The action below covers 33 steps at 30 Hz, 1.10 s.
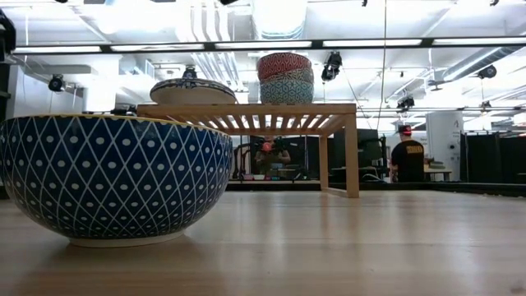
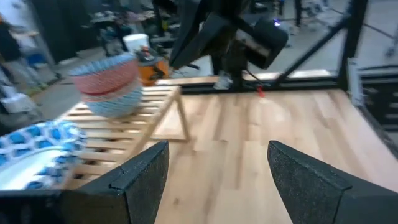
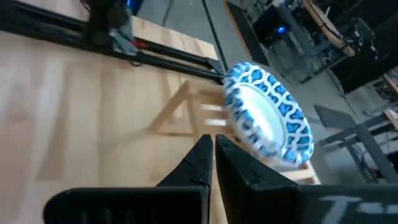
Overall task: Place and stack bowls onto a shelf
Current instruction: Stack the yellow patterned bowl on top of the blue patterned bowl on the shelf
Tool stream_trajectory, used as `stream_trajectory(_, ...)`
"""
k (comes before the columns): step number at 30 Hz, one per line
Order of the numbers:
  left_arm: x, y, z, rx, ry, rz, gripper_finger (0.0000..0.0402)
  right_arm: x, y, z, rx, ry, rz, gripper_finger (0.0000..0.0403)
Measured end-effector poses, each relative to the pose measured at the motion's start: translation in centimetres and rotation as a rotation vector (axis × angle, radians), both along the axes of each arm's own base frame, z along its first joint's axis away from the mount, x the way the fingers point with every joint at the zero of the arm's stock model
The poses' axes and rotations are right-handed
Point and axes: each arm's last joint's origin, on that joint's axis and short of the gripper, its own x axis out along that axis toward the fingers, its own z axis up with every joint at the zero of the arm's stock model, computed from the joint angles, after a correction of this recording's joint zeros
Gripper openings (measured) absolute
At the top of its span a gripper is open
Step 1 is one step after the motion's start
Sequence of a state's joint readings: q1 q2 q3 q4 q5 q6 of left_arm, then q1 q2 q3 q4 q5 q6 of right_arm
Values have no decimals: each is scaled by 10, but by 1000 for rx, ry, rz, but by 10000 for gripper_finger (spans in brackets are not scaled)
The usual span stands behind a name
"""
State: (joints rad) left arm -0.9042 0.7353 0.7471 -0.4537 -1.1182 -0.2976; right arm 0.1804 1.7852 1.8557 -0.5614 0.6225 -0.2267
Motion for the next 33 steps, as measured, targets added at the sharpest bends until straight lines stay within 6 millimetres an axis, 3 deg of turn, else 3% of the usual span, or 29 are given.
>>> stream_trajectory(7,5,-7,0,-46,7,-68,256,-50,39,-26,60,-90,38,9)
stream_trajectory(15,15,-17,-3,-132,-11,-49,256,-94,60,-62,148,-198,110,9)
stream_trajectory(23,35,-35,-26,-254,25,30,256,-110,62,-92,138,-238,154,9)
stream_trajectory(33,67,-41,-57,-518,187,56,253,-112,63,-99,183,-261,145,9)
